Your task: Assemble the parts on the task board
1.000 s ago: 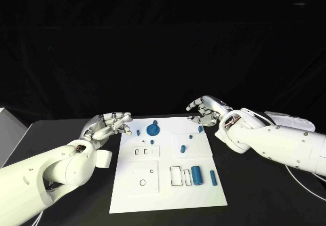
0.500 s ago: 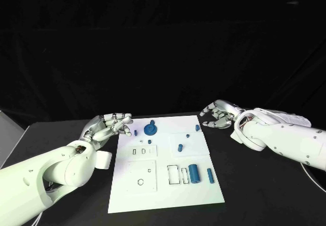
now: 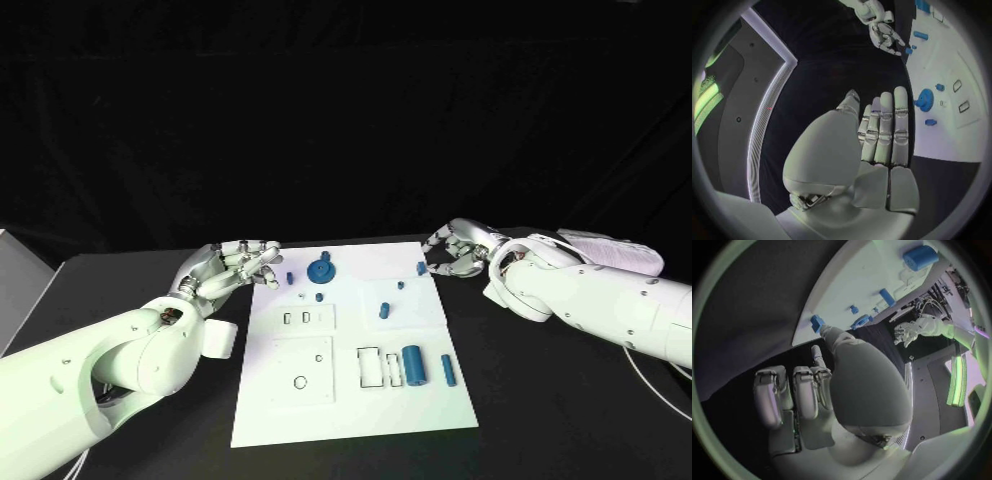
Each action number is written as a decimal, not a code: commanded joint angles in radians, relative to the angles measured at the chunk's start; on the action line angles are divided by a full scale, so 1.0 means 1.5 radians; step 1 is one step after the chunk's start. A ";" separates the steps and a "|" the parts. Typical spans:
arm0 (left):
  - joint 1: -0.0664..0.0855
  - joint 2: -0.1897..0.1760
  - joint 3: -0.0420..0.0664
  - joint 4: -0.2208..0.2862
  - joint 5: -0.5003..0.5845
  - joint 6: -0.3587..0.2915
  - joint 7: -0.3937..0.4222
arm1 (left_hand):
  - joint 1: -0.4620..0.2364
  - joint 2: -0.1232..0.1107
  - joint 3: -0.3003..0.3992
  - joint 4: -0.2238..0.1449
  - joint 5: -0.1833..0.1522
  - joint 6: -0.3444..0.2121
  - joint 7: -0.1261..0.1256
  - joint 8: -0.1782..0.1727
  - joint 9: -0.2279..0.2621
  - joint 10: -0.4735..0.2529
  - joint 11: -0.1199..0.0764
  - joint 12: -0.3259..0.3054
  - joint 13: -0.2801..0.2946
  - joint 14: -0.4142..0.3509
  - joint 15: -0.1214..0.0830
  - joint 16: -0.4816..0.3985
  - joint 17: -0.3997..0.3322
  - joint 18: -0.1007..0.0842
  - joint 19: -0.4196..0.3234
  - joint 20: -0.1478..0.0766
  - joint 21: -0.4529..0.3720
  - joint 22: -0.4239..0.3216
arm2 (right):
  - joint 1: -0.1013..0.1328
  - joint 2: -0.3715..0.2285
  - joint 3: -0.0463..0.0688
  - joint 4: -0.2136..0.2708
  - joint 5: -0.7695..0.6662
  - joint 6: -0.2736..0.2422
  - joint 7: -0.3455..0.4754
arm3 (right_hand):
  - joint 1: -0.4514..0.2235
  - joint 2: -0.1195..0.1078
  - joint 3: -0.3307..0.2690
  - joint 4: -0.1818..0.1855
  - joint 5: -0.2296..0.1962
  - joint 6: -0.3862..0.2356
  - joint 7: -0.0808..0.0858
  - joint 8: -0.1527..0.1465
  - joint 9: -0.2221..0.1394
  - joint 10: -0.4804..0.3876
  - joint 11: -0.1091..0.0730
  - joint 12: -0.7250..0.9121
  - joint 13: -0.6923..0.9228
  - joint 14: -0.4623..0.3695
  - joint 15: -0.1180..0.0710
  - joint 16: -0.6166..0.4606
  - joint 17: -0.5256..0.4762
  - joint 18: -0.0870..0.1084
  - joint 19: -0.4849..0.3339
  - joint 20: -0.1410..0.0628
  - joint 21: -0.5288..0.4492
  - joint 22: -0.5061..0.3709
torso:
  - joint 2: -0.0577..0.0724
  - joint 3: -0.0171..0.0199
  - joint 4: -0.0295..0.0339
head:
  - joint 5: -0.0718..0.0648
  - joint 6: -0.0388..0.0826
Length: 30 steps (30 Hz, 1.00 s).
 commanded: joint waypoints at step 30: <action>0.000 -0.003 0.001 0.003 -0.009 0.013 0.001 | 0.006 -0.003 0.006 0.000 0.004 0.003 -0.003 0.004 0.001 0.005 0.000 0.006 0.002 -0.003 -0.002 0.004 0.001 0.003 -0.005 -0.003 0.006 0.002 | -0.011 0.014 0.000 -0.003 -0.021 0.020 -0.034 | -0.014 0.002 -0.006 0.005 0.003 0.000 0.000 -0.002 0.000 0.069 0.007 0.001 0.176 0.071 0.005 0.003 0.171 -0.005 0.071 0.006 0.001 0.175 | -0.001 -0.0002 -0.0011 | 0.005 -0.009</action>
